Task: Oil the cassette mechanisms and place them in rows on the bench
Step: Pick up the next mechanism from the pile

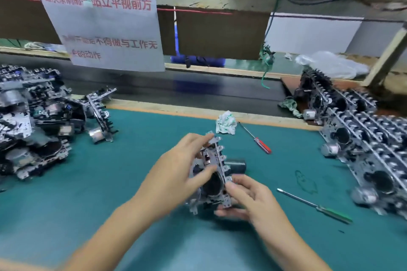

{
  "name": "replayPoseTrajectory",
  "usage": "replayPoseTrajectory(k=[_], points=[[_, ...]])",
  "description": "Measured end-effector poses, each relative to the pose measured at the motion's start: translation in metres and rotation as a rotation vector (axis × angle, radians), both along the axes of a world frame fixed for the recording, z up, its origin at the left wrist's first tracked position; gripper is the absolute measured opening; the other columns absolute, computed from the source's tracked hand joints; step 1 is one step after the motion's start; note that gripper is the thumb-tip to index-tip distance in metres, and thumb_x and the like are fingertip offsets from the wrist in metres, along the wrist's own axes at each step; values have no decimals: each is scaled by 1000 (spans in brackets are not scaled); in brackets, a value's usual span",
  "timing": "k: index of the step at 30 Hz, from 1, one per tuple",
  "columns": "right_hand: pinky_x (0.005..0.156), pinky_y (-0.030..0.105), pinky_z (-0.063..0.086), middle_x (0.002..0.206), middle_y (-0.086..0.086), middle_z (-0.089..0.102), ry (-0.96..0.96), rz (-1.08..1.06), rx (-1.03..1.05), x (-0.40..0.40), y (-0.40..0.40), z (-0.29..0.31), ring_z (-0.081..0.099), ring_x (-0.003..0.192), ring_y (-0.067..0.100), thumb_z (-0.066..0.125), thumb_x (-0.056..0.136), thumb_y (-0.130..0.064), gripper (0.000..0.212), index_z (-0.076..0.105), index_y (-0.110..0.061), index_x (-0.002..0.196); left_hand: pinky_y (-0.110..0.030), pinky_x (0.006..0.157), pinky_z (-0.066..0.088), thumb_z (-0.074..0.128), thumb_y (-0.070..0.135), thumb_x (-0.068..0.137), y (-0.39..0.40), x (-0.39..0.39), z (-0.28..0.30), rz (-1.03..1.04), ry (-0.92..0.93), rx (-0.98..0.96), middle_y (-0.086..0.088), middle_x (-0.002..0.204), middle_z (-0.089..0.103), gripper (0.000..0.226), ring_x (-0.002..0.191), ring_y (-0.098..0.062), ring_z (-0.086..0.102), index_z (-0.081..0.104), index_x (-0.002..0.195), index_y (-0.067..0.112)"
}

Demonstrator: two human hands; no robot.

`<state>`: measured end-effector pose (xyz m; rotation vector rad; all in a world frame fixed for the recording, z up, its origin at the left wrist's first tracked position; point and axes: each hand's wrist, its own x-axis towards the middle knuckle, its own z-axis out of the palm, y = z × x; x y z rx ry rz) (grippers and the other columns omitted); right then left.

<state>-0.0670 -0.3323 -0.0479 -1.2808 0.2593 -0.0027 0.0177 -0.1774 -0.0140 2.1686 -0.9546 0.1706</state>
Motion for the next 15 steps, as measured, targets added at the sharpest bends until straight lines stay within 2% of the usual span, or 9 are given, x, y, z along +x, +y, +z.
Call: replayPoseTrajectory(k=[2, 4, 7, 9, 12, 13, 15], points=[[60, 30, 57, 80, 6, 71, 17, -80, 35, -17, -20, -4, 63, 64, 21, 65, 69, -25, 41, 59, 0, 102, -11, 96, 34, 61, 40, 90, -18, -8, -5, -158, -12, 32, 19, 133, 45, 58, 116, 8, 43, 37, 142, 32], [58, 31, 56, 85, 13, 71, 42, -162, 105, -32, -37, -8, 63, 63, 23, 63, 70, -22, 43, 60, 5, 103, -11, 101, 31, 61, 45, 87, -34, -14, -11, -292, -33, 65, 17, 138, 45, 58, 124, 5, 40, 39, 139, 31], [53, 30, 55, 81, 20, 69, 94, -254, 178, -48, -52, -13, 63, 57, 25, 60, 71, -17, 34, 62, 7, 94, -17, 91, 39, 58, 53, 82, -48, -22, -25, -298, -164, 119, 11, 124, 58, 53, 113, -2, 49, 54, 126, 25], [51, 31, 55, 79, 22, 69, 120, -286, 187, -56, -56, -15, 63, 55, 26, 58, 74, -13, 29, 59, 9, 93, -19, 82, 44, 56, 53, 82, -54, -27, -35, -261, -99, 86, 16, 112, 60, 41, 101, -1, 54, 60, 113, 26], [51, 32, 57, 63, 13, 68, 187, -299, 111, -64, -58, -19, 64, 51, 24, 56, 84, -2, 9, 55, 5, 91, -18, 85, 44, 53, 45, 88, -57, -28, -48, -308, -34, 66, 17, 105, 58, 27, 97, 0, 56, 63, 104, 25], [52, 31, 57, 59, 11, 67, 222, -293, 44, -67, -59, -20, 63, 50, 22, 60, 84, -5, 10, 57, 2, 90, -15, 87, 42, 52, 41, 90, -58, -26, -50, -334, -58, 79, 16, 107, 59, 25, 98, 0, 55, 63, 103, 24], [57, 31, 58, 58, 9, 67, 308, -242, -149, -71, -65, -18, 64, 50, 22, 71, 69, -32, 31, 66, -5, 83, -12, 89, 41, 53, 34, 92, -58, -17, -48, -399, -118, 110, 14, 112, 59, 22, 102, -1, 55, 64, 105, 21]])
